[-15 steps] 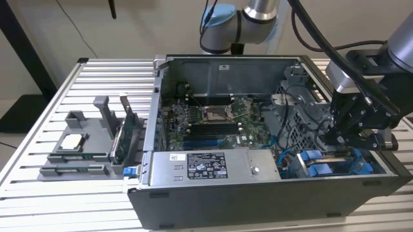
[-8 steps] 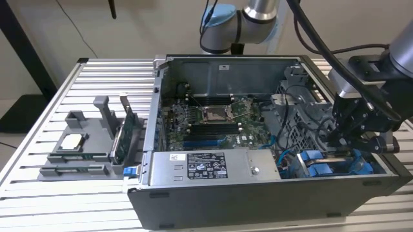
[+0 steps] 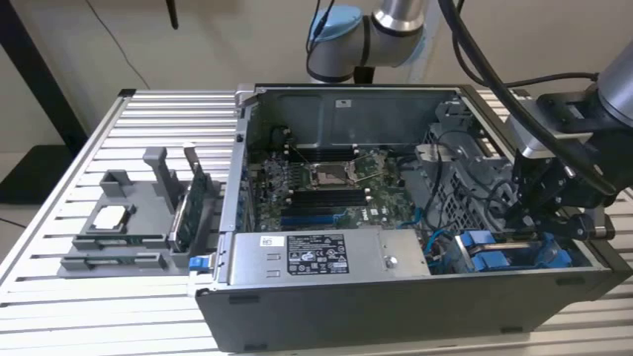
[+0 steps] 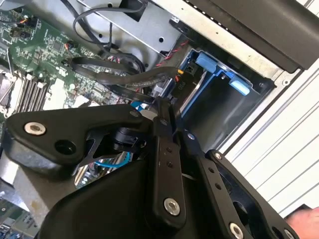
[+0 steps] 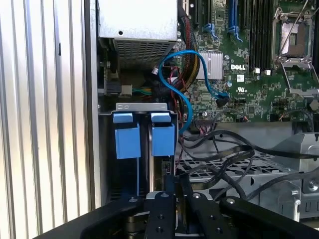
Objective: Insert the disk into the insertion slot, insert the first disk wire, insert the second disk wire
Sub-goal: 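Insert the second disk wire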
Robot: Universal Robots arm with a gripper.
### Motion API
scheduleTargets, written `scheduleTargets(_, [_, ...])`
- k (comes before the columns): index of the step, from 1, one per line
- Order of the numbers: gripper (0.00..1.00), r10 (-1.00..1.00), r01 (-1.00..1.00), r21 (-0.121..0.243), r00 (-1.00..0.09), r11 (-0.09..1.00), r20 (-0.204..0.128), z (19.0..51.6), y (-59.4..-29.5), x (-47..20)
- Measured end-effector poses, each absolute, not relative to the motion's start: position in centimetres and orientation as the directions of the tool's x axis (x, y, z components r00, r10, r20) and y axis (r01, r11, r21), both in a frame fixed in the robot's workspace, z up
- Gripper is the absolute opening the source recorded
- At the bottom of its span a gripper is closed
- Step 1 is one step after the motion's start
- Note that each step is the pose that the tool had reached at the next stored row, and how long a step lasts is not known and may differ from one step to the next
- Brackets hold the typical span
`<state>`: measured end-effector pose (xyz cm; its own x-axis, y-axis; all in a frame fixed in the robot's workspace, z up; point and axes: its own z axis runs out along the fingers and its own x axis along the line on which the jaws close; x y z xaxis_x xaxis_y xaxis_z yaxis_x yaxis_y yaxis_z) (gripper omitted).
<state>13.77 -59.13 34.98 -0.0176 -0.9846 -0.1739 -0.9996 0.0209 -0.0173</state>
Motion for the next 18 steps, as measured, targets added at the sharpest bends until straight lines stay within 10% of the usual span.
scheduleTargets(18, [0.16, -0.985, -0.999, -0.034, -0.015, 0.021, -0.174, 34.38, -59.37, 13.70])
